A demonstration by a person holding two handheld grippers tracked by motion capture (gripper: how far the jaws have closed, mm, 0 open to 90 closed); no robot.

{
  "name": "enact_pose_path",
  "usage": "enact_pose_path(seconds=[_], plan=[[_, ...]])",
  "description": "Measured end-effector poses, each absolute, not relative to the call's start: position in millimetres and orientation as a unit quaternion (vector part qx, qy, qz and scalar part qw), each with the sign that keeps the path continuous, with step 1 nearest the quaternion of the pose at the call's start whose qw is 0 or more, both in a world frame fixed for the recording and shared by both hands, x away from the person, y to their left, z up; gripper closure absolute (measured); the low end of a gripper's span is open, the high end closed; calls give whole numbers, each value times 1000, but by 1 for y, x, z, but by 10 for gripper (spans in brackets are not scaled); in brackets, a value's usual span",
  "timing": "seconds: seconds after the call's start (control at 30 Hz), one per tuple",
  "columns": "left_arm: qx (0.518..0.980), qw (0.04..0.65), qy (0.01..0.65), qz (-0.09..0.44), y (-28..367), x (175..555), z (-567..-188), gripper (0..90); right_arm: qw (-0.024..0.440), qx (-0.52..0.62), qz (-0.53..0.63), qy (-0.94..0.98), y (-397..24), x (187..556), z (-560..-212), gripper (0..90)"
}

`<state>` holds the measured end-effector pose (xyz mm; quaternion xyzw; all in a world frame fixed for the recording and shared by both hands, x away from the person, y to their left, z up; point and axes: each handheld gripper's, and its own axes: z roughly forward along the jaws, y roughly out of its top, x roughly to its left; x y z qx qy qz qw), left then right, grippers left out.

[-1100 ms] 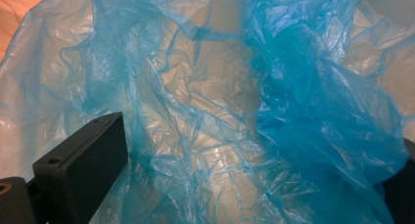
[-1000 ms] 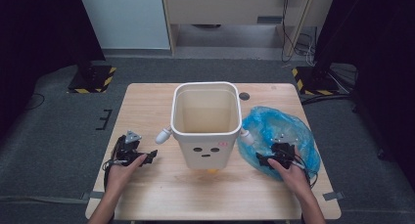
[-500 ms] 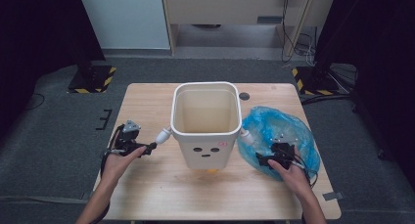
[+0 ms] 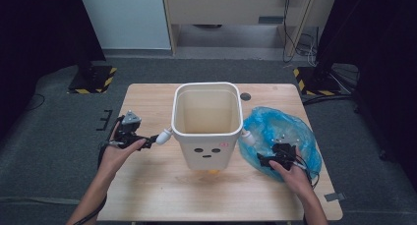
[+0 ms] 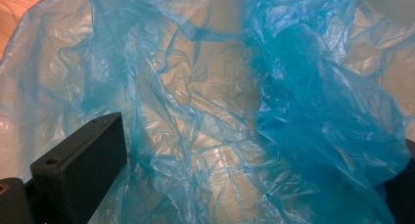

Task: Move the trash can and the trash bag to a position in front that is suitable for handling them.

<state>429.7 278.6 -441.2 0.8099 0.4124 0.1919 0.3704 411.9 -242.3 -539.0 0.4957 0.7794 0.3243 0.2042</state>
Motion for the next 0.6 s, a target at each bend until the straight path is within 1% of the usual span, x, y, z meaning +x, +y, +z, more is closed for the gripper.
enact_pose_path(seconds=[0.17, 0.6], plan=[[814, 370, 403, 197, 277, 434, -423, 37, 205, 496, 324, 779, -242, 412, -539, 12], [811, 372, 404, 202, 280, 444, -404, 39, 205, 497, 324, 778, -242, 412, -539, 12]])
